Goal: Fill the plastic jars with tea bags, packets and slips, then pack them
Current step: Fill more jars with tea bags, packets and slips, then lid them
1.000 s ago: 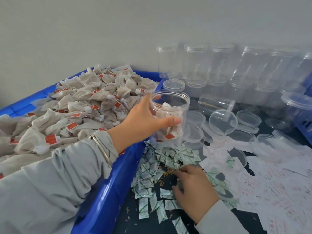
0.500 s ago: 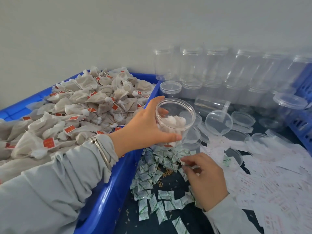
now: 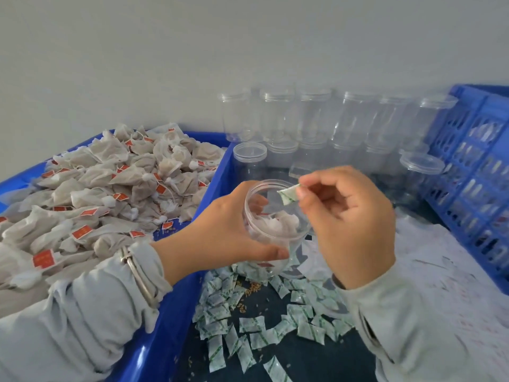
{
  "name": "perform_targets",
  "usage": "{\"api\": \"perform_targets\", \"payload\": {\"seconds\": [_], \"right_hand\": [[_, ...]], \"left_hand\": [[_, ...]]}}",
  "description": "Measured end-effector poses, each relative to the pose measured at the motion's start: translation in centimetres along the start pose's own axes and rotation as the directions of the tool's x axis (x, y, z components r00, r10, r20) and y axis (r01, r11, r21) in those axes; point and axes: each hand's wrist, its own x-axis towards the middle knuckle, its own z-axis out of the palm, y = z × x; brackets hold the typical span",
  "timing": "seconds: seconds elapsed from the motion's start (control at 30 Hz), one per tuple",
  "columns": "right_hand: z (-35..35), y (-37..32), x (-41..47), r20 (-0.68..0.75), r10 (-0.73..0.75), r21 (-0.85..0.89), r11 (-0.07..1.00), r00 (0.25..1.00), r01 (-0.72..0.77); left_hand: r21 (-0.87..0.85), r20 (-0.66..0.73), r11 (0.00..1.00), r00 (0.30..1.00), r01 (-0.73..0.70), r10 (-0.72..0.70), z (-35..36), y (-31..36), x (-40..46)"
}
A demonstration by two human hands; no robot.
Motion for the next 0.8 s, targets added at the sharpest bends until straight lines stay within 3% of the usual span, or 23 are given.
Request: {"api": "perform_targets", "payload": {"seconds": [0.1, 0.33, 0.67, 0.8], "right_hand": [[1.1, 0.6, -0.3, 0.161, -0.034, -0.099, 0.994, 0.986, 0.051], [1.1, 1.3, -0.8, 0.193, -0.030, -0.131, 0.990, 0.981, 0.056], [-1.4, 2.2, -1.6, 0.048, -0.069, -0.113, 0.991, 0.996, 0.074], [-5.2, 5.4, -2.0, 0.008, 0.079, -0.211, 0.974, 0.997, -0.075]], "left_hand": [[-0.012, -0.003, 1.000, 1.000, 0.011, -0.011, 0.1, 0.2, -0.1], [0.003, 0.037, 1.000, 0.999, 0.030, -0.030, 0.4, 0.0, 0.1], [-0.087, 0.053, 0.988, 0.991, 0.128, -0.124, 1.6, 0.9, -0.2], [-0.123, 0.051, 0.975, 0.982, 0.185, -0.180, 2.4, 1.1, -0.2]]}}
